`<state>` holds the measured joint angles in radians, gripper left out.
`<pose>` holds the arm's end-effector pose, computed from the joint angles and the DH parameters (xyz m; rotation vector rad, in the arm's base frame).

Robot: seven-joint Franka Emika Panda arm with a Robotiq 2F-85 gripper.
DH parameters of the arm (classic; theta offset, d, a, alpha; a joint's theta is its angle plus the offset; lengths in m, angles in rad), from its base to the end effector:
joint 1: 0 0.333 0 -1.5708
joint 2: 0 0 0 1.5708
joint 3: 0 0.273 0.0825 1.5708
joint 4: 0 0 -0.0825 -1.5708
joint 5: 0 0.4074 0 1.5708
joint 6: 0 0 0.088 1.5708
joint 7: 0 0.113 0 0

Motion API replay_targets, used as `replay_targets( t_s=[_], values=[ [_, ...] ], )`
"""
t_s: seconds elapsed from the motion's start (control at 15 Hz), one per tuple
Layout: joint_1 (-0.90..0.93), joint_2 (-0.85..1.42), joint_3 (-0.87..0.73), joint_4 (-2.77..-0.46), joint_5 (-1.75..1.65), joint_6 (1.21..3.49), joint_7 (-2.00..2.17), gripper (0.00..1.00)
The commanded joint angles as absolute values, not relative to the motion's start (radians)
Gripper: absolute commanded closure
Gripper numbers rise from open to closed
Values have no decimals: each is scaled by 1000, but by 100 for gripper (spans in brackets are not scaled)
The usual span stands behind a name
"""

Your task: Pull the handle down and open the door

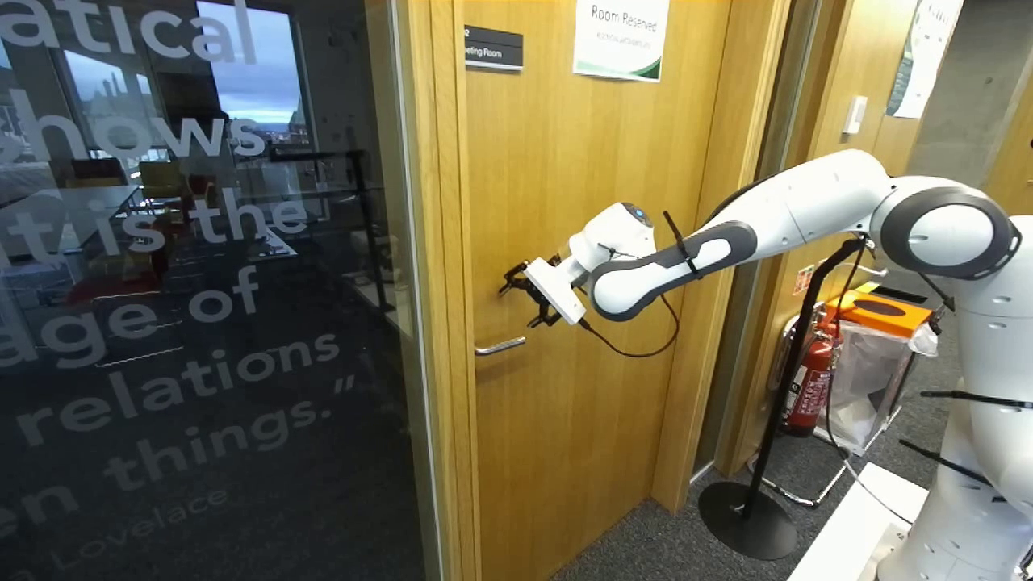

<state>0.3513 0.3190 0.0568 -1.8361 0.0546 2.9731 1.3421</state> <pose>0.6377 0.2683 0.3976 -2.1194 1.1502 -0.6245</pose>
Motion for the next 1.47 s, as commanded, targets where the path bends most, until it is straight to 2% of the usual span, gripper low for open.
replay_targets(
  t_s=[0.0, 0.6, 0.8, 1.2, 1.4],
  values=[
    [357, 272, 53, -1887, 57, 2986, 1357, 0],
    [339, 193, 91, -2054, 76, 3124, 1327, 0],
    [364, 176, 37, -2092, 36, 3204, 1353, 0],
    [427, 258, -111, -2027, 42, 3342, 1358, 0],
    [445, 310, -114, -2003, 88, 3363, 1382, 0]
  ],
)
